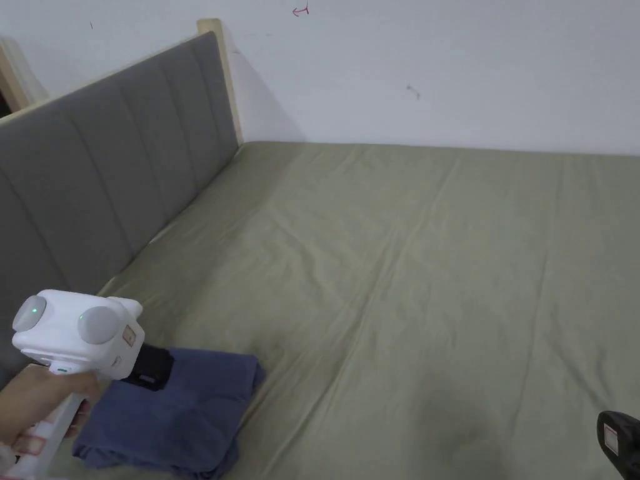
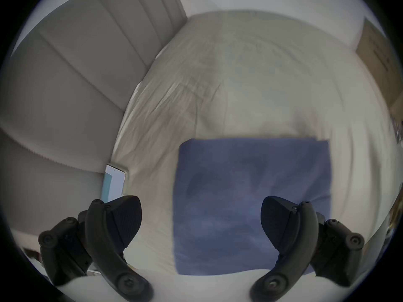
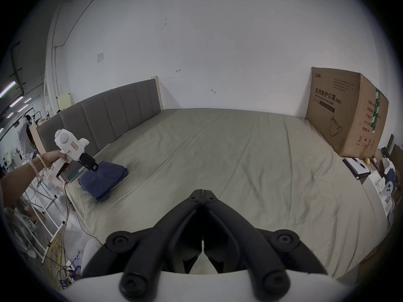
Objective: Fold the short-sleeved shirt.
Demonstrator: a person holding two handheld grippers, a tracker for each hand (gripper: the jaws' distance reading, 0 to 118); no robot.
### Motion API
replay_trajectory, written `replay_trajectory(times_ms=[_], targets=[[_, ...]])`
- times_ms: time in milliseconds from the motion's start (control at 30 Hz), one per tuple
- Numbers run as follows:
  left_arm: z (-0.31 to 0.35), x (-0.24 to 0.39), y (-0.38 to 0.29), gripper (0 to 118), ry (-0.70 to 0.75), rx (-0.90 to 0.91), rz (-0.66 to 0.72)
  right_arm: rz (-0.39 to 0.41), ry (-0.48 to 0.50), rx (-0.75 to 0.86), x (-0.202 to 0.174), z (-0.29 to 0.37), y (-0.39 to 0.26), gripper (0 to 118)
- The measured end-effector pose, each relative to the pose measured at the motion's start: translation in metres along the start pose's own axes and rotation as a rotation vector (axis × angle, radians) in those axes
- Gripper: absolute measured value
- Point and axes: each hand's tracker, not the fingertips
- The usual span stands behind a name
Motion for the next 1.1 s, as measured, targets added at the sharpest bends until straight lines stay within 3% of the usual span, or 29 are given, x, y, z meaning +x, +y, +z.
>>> replay_trajectory(times_ms=[33, 67, 100, 133, 200, 300, 500, 633, 767, 867, 967, 1100], targets=[[0.007, 0.005, 0.000, 97, -0.030, 0.000, 0.030, -0.002, 0.000, 0.001, 0.001, 0.001, 0.000, 0], [0.015, 0.009, -0.001, 77, -0.050, 0.018, 0.045, -0.002, -0.002, 0.003, 0.002, 0.003, 0.000, 0], [0.031, 0.020, -0.003, 40, -0.078, 0.077, 0.065, 0.004, -0.007, 0.011, 0.004, 0.005, 0.000, 0], [0.045, 0.030, -0.007, 26, -0.105, 0.134, 0.056, 0.013, -0.024, 0.022, 0.005, 0.007, -0.001, 0], [0.072, 0.054, -0.016, 21, -0.120, 0.224, 0.041, 0.020, -0.039, 0.038, 0.010, 0.012, -0.001, 0], [0.118, 0.099, -0.032, 0, -0.107, 0.359, 0.022, -0.005, -0.061, 0.062, 0.022, 0.019, 0.004, 0], [0.215, 0.184, -0.082, 0, -0.256, 0.605, 0.040, 0.027, -0.151, 0.153, 0.041, 0.038, 0.029, 0], [0.269, 0.234, -0.100, 0, -0.214, 0.753, 0.013, 0.012, -0.168, 0.198, 0.059, 0.051, 0.053, 0], [0.310, 0.259, -0.105, 0, -0.331, 0.853, 0.076, 0.026, -0.190, 0.262, 0.069, 0.067, 0.091, 0], [0.333, 0.285, -0.107, 0, -0.257, 0.915, 0.027, 0.055, -0.243, 0.316, 0.072, 0.078, 0.112, 0], [0.349, 0.309, -0.110, 0, -0.167, 0.961, -0.029, 0.048, -0.270, 0.252, 0.076, 0.081, 0.122, 0], [0.356, 0.324, -0.109, 1, -0.243, 0.957, 0.038, 0.022, -0.303, 0.286, 0.077, 0.088, 0.115, 0]])
